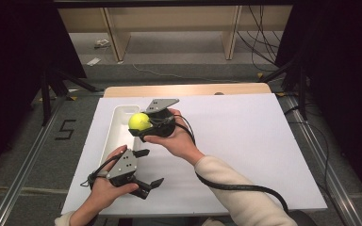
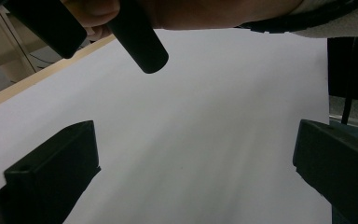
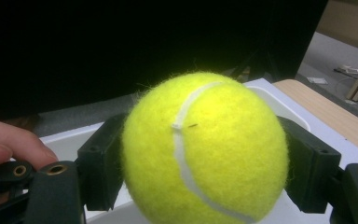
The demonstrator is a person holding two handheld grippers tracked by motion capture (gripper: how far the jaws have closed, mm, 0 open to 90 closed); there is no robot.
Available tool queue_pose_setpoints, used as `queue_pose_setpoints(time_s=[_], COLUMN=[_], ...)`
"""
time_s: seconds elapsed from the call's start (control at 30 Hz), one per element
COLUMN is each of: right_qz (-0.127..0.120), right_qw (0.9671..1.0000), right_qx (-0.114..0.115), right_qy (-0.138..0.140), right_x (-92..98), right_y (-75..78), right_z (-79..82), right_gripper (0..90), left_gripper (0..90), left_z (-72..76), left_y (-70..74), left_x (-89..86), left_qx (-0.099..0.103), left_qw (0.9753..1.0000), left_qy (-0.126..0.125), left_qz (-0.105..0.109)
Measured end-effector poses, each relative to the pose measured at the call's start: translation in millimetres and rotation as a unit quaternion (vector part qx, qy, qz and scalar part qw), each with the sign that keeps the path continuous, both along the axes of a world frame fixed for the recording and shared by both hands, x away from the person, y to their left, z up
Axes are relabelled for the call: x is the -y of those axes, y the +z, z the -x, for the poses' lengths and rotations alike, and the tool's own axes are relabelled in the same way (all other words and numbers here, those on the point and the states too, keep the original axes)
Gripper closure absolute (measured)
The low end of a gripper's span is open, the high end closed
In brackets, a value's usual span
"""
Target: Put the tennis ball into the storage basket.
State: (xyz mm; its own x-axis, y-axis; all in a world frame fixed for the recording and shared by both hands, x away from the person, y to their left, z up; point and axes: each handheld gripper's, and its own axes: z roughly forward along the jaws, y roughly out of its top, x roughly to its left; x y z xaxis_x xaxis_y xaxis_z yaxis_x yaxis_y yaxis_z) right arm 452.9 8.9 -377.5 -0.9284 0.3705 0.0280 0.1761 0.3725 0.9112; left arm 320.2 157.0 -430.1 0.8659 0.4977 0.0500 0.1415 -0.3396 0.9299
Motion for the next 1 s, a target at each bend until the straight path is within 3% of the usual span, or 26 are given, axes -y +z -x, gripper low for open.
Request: queue_pose_setpoints(time_s=[1.0], right_qz=[0.007], right_qw=[0.9999], right_qx=[-0.005], right_qy=[0.011], right_x=[-13.9], right_y=[2.0], right_z=[-6.8], right_gripper=[26.6], left_gripper=[0.0], left_z=[-0.1], left_y=[0.0], left_x=[0.2], left_qx=[0.000], left_qw=[1.0000], left_qy=[0.000], left_qz=[0.000])
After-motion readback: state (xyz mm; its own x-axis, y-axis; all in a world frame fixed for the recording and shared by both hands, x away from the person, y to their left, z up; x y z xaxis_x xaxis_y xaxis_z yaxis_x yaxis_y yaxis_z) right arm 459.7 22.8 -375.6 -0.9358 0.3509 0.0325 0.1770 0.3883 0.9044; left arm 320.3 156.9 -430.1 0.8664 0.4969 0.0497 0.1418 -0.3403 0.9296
